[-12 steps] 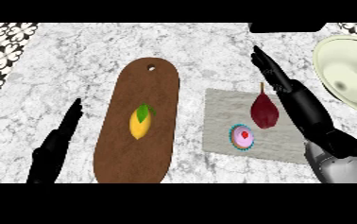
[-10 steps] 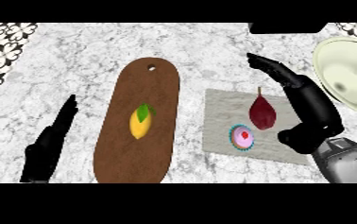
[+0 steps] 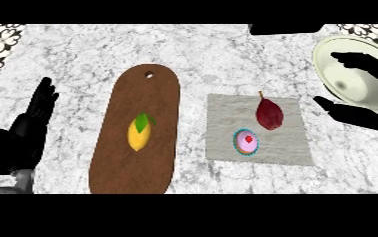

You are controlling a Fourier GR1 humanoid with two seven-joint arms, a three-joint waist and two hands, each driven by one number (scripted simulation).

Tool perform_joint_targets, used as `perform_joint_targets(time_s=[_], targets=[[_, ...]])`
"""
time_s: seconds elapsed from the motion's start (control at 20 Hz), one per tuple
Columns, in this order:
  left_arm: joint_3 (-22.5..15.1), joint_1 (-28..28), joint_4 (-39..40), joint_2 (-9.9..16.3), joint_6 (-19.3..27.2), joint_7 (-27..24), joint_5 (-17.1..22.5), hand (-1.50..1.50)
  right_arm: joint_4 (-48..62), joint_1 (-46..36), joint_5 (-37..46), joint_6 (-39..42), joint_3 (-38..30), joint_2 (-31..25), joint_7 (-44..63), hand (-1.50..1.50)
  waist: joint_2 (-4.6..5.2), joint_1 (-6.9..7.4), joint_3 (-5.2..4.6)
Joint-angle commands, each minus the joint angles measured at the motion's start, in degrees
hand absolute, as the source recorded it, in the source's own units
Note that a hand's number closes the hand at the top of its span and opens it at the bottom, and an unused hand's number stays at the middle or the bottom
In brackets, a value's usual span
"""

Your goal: Pick the pear from the placemat and place it in the bowl

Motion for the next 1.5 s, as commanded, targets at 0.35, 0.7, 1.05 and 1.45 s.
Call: perform_joint_targets(time_s=[0.35, 0.7, 1.05, 1.45], targets=[[3.3, -9.3, 3.1, 0.2, -2.9, 5.3, 0.3, 0.00, -27.0, 22.3, 21.1, -8.3, 3.6, 1.8, 19.8, -1.50, 0.53, 2.64, 0.30], [2.9, -8.8, 3.6, -2.6, -5.0, 4.6, -1.8, 0.00, -26.7, 7.2, 15.6, 6.0, -3.0, -0.6, 30.6, -1.50, 0.71, 4.02, 0.32], [4.1, -9.2, 5.8, -3.7, -6.6, 1.7, -1.5, 0.00, -19.0, -6.8, 7.9, 22.4, 0.8, -5.0, 41.2, -1.50, 0.96, 5.20, 0.23], [3.7, -8.1, 5.1, -5.1, -5.5, 2.6, -3.5, 0.00, -4.7, -16.7, 2.2, 34.0, 6.7, -1.5, 46.7, -1.50, 0.93, 5.23, 0.29]])
